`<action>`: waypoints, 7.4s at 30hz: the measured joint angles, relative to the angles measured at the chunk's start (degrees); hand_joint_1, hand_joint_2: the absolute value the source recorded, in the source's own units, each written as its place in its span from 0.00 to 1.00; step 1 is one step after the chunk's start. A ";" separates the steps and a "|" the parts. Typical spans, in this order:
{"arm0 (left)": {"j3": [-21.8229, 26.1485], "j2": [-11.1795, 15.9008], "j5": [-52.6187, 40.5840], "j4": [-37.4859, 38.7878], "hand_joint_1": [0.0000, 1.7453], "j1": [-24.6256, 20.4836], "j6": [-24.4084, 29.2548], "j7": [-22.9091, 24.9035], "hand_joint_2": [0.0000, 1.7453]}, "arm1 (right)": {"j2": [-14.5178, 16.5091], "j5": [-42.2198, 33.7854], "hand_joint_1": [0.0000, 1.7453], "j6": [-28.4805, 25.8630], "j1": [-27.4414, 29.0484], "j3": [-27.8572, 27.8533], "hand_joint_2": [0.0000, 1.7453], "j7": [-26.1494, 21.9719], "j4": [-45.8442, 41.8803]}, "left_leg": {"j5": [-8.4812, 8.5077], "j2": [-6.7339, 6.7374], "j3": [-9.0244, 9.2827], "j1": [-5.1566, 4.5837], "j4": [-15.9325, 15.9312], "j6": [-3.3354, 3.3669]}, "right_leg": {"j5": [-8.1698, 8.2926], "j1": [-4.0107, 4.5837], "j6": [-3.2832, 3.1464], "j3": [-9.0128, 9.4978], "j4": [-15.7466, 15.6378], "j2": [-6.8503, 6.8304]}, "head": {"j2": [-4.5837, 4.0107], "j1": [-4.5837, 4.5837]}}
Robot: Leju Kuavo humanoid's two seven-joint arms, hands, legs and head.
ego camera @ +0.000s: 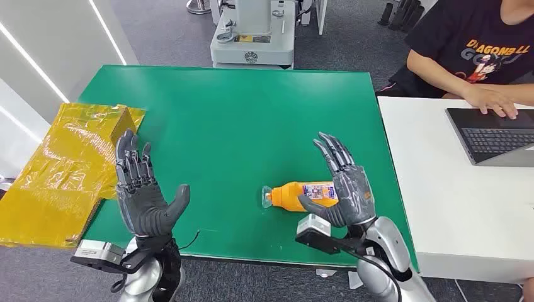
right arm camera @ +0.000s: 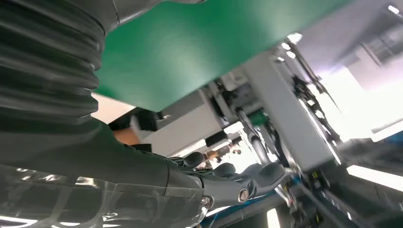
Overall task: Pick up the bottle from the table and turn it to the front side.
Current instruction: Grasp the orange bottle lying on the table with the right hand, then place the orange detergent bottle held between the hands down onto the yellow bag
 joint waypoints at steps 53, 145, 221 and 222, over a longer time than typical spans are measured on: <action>-1.05 0.14 -0.39 2.08 0.00 -1.61 -0.50 0.27 1.00 | -8.01 -17.24 0.00 35.12 -28.07 22.22 1.00 8.82 40.67 | 0.00 -0.02 -0.02 0.00 0.04 0.00 | 0.03 0.01 -0.02 0.01 0.01 -0.02 | 0.00 0.00; -2.10 0.65 12.09 16.59 0.00 -12.25 -26.54 10.34 1.00 | 7.09 -19.85 1.00 14.42 -9.97 8.84 1.00 -13.89 17.33 | -0.01 -0.05 -0.04 0.02 0.01 0.02 | -0.03 0.02 0.02 0.00 0.05 -0.05 | 0.00 -0.01; -2.28 1.22 3.95 16.87 1.00 -13.79 -21.34 13.25 1.00 | 8.41 -12.91 0.00 9.58 -5.94 5.67 1.00 -5.10 16.31 | -0.02 -0.05 -0.05 0.02 0.00 0.03 | -0.03 0.03 0.02 -0.04 0.04 -0.04 | 0.00 -0.01; -2.07 1.51 3.50 16.38 1.00 -14.04 -20.90 13.25 1.00 | 8.41 -13.19 0.00 8.20 -5.43 5.44 1.00 -5.25 15.55 | -0.02 -0.05 -0.05 0.02 0.00 0.03 | -0.03 0.03 0.02 -0.04 0.05 -0.04 | 0.00 -0.01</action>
